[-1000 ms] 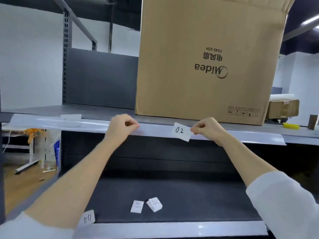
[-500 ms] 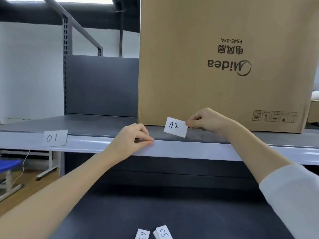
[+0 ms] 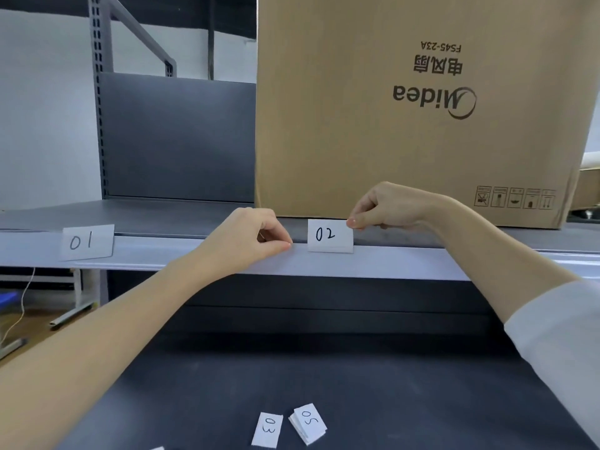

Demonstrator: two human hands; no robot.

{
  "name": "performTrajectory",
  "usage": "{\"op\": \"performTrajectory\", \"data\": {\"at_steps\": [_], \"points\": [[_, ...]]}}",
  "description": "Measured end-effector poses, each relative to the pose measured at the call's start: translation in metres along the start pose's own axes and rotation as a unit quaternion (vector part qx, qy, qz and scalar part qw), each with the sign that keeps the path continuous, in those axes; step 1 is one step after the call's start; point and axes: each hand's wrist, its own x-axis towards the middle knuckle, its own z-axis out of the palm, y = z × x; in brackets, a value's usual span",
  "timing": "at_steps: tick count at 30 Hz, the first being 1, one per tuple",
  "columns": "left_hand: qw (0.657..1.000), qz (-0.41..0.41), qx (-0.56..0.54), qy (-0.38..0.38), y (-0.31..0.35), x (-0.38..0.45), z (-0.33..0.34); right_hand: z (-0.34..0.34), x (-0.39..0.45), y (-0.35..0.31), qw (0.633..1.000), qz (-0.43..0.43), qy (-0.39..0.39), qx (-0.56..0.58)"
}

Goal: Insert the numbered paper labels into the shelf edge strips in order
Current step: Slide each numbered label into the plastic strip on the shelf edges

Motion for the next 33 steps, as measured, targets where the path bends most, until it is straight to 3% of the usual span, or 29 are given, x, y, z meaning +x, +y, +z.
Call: {"op": "performTrajectory", "data": {"at_steps": [25,30,33], "points": [[0.999,-0.033,-0.021,0.005,-0.001,0.004,0.002,0.005,-0.015,-0.013,0.992,-0.005,-0.045,-0.121],[0.999,-0.041,-0.019,0.019,0.002,0.003,0.002,0.011,-0.017,-0.01,0.996,0.01,-0.008,-0.088],[0.998,-0.046,-0.017,0.034,0.003,0.002,0.003,0.014,-0.023,-0.008,0.996,0.011,0.059,-0.071]]}}
